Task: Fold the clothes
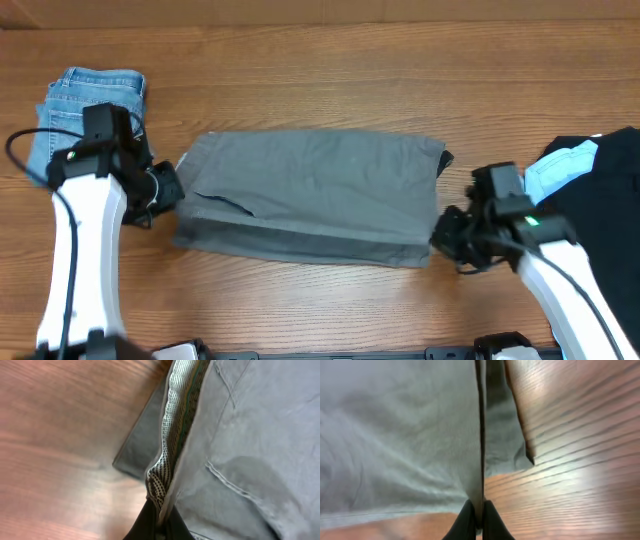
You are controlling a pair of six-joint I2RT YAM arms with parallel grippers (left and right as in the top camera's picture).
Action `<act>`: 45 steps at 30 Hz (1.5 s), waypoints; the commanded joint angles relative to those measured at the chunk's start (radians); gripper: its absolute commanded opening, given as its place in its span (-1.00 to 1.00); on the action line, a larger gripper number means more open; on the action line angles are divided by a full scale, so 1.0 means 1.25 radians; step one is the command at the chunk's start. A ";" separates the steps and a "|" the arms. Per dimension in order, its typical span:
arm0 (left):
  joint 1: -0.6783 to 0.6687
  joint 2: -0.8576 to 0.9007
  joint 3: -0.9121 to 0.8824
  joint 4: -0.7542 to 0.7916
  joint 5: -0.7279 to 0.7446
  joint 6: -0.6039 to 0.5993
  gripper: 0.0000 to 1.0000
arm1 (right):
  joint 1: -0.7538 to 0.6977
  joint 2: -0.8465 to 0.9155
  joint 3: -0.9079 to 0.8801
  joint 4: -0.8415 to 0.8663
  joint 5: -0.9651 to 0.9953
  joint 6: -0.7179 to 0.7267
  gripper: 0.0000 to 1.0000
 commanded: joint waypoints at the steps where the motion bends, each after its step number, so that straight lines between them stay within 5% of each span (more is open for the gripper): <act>1: 0.005 -0.086 0.018 -0.038 -0.052 -0.026 -0.92 | -0.001 -0.103 0.070 -0.053 0.157 -0.003 -0.92; 10: 0.005 -0.261 0.018 -0.178 -0.119 -0.076 -0.92 | -0.001 -0.194 0.367 -0.237 0.235 0.028 -0.92; 15: 0.005 -0.316 0.019 -0.138 -0.125 -0.076 -0.92 | -0.001 -0.143 0.483 -0.193 0.238 0.028 -0.92; 27: 0.005 -0.172 0.019 0.235 -0.074 -0.009 -0.92 | -0.005 0.253 0.486 0.167 0.349 -0.085 -0.92; 37: 0.011 0.177 0.022 0.593 -0.012 -0.057 -0.84 | -0.041 0.578 0.487 0.752 0.305 -0.169 -0.92; 38: 0.015 0.196 0.023 0.598 -0.012 -0.063 -0.82 | -0.044 0.592 0.487 0.785 0.287 -0.168 -0.85; 40: 0.023 0.220 0.023 0.604 -0.013 -0.061 -0.68 | -0.052 0.612 0.488 0.825 0.237 -0.168 -0.07; 42: 0.032 0.225 0.023 0.602 -0.022 -0.058 -0.17 | -0.058 0.614 0.488 0.819 0.224 -0.168 0.43; 45: 0.048 0.217 0.023 0.596 -0.020 -0.058 0.08 | -0.076 0.613 0.488 0.793 0.223 -0.174 0.76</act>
